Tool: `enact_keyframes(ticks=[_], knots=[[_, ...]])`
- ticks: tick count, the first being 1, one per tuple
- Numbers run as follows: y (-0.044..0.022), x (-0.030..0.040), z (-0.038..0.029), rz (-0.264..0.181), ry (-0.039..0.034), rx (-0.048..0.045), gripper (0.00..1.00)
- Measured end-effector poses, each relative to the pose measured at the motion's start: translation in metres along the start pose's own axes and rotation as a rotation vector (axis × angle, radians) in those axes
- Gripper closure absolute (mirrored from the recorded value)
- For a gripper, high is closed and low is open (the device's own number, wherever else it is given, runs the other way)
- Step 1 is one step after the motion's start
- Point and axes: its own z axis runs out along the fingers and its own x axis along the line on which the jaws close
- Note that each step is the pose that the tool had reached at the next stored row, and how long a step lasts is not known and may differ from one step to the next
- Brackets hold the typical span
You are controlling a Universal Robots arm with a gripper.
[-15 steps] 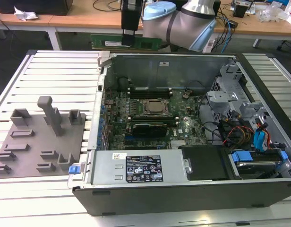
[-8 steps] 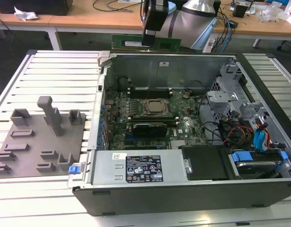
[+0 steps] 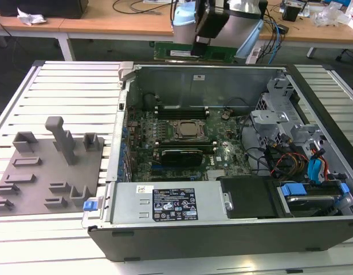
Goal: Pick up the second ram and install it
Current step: 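Pick up the second ram and move it above second insertion slot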
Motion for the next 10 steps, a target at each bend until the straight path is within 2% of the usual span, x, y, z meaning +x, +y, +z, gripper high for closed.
enact_keyframes(ticks=[3, 6, 8, 10], knots=[[-0.0174, -0.0011, -0.0017, 0.0, -0.0001, -0.0021, 0.86], [-0.0287, -0.0017, -0.003, 0.0, 0.0002, -0.0033, 0.86], [-0.0472, -0.0028, -0.0049, 0.0, 0.0002, -0.0054, 0.86], [-0.0574, -0.0034, -0.0059, 0.0, 0.0002, -0.0067, 0.86]])
